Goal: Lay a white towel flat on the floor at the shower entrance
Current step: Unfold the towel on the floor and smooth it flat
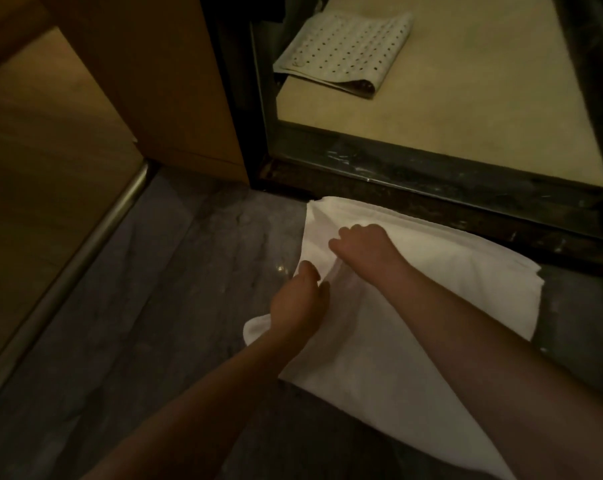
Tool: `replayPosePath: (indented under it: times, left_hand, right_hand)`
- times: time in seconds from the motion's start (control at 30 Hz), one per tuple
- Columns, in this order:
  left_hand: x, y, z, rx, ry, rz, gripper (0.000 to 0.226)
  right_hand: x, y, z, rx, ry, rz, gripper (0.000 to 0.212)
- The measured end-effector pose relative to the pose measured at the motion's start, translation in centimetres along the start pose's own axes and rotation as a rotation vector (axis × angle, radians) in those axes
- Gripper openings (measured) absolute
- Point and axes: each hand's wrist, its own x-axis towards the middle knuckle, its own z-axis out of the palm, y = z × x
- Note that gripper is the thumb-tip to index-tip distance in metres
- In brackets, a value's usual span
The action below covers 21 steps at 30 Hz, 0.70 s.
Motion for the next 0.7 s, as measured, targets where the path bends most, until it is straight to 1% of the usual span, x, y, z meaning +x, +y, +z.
replayPosePath:
  times: [0.07,0.17,0.23,0.3,0.37,0.43,0.5,0.57,0.63,0.7]
  left_hand:
    - [0.0,0.1,-0.1,-0.002,-0.051,0.034,0.020]
    - [0.0,0.8,-0.1,0.024,-0.077,0.152,0.013]
    - [-0.5,1.6,0.1,0.031,-0.080,0.229,0.016]
    - [-1.0,2.6,0.5,0.049,-0.121,0.292,0.017]
    - [-1.7,3.5,0.8,0.067,-0.166,0.350,0.020]
    - [-2.4,4.6,1.0,0.041,-0.191,0.406,0.021]
    - [-3.4,5.9,1.5,0.016,-0.226,0.461,0.020]
    - [-4.3,7.1,2.2,0.044,-0.271,0.523,0.020]
    - [-4.8,7.8,2.8,0.089,-0.312,0.559,0.021]
    - [-4.9,7.8,3.1,0.113,-0.333,0.551,0.020]
  right_hand:
    - [-1.3,1.6,0.3,-0.040,0.016,0.028,0.035]
    - [-4.0,3.9,1.1,-0.049,0.048,0.054,0.029]
    - [-5.9,5.2,1.7,-0.059,0.056,0.076,0.022]
    - [-8.0,6.6,2.4,-0.058,0.044,0.124,0.018]
    - [-10.3,8.2,3.2,-0.042,0.011,0.203,0.016]
    - [-12.6,9.6,4.4,-0.012,-0.060,0.283,0.015]
    - [-14.8,10.5,5.7,0.001,-0.140,0.336,0.013]
    - [-16.7,10.9,7.0,0.010,-0.187,0.383,0.014]
    - [-17.8,10.9,7.8,0.045,-0.212,0.429,0.015]
    - [-17.9,10.4,8.1,0.109,-0.208,0.446,0.017]
